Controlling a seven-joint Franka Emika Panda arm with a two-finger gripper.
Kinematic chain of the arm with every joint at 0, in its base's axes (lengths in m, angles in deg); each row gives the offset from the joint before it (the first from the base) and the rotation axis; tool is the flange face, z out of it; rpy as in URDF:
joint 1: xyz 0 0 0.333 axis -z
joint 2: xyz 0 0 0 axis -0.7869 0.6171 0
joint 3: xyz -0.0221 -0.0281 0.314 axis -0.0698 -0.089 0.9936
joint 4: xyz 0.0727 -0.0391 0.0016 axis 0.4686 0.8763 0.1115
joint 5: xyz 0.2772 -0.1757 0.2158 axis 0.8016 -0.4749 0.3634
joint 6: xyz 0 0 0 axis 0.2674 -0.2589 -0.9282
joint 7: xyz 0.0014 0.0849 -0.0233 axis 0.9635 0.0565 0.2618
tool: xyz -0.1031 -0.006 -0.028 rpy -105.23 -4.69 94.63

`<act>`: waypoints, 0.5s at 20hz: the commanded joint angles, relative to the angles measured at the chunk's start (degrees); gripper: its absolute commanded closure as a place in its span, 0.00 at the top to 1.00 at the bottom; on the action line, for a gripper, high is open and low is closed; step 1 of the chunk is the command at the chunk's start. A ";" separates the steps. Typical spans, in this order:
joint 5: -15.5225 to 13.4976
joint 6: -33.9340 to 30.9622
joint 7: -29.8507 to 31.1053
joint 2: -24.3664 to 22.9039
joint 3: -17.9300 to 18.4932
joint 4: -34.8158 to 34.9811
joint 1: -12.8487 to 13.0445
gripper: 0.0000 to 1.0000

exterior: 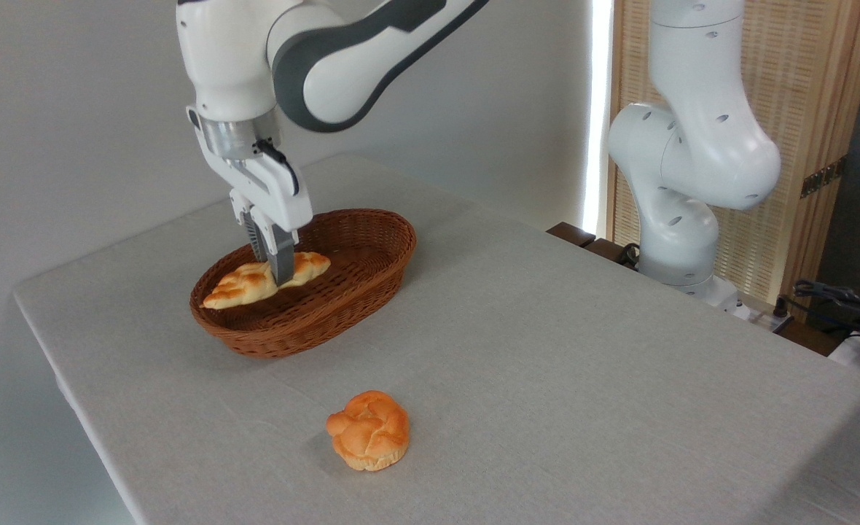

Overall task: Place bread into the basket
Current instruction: 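Carry the braided roll over the basket and lower it inside, then open the gripper and raise it away from the roll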

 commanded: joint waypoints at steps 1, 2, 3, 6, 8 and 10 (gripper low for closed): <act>0.29 0.30 0.54 0.62 -0.07 -1.18 -0.12 1.00; 0.64 0.30 0.36 0.62 -0.07 -1.18 -0.12 1.00; 0.73 0.30 0.01 0.53 -0.07 -1.18 -0.12 1.00; 0.82 0.30 -0.78 0.62 -0.16 -1.18 -0.12 1.00; 2.13 0.22 -0.87 0.53 -0.25 -1.18 -0.12 1.00; 2.49 0.22 -0.87 0.09 -0.08 -1.45 -0.12 1.00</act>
